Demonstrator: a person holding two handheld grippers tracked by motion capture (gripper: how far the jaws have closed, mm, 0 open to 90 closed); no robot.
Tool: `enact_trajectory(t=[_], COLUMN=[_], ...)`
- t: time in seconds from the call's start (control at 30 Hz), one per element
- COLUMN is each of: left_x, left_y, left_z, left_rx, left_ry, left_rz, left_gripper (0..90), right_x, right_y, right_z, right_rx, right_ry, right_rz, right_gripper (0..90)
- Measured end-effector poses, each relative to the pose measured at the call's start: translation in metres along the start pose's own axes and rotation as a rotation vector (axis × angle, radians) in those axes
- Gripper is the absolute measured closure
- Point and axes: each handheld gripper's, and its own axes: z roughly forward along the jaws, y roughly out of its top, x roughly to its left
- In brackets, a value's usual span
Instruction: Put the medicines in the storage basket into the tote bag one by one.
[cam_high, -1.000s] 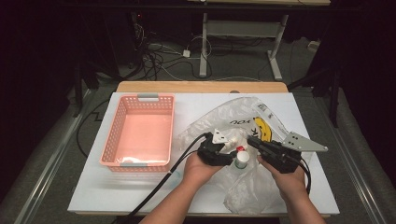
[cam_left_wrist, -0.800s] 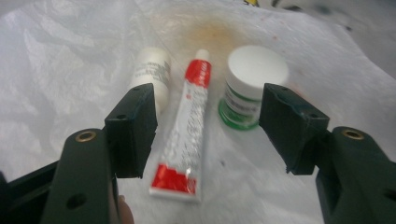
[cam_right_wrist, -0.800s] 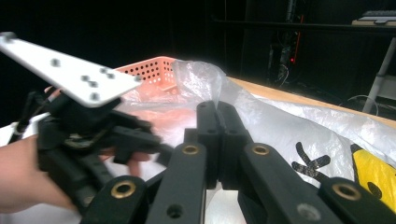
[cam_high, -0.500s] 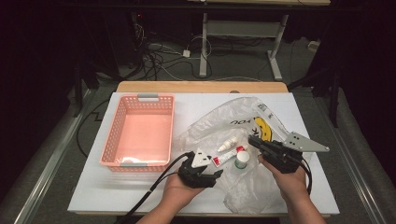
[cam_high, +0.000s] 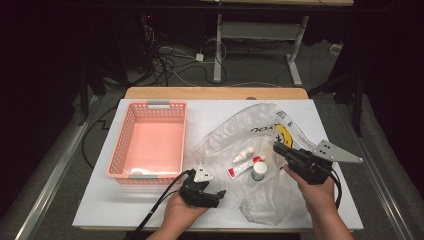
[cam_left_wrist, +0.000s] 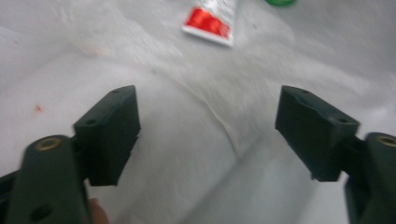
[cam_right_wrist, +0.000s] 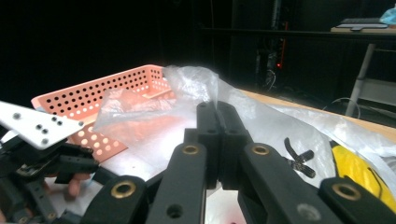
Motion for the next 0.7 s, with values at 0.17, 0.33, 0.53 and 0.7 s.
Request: enact_trajectory(t=[0.17, 0.33, 0.53, 0.7], left_x=[0.006, 0.006, 0.000, 0.001], left_y=[0.013, 0.016, 0.017, 0.017], left_z=[0.013, 0.016, 0.019, 0.018], left_rx=[0.026, 0.027, 0.048, 0.035], left_ry=[0.024, 0.036, 0.106, 0.119], left_rz=[-0.028, -0.024, 0.026, 0.011], left_gripper=[13.2, 13.9, 23.7, 34.8], right_x=[-0.001, -0.003, -0.001, -0.001], right_y=[-0.001, -0.003, -0.004, -0.006], right_z=[-0.004, -0.009, -0.014, -0.016], right_rx=[0.003, 0.002, 0.007, 0.010], right_ry=[-0.015, -0.025, -0.035, -0.039], right_rz=[0.006, 0.004, 0.006, 0.007], right_gripper=[90.0, 90.0, 90.0, 90.0])
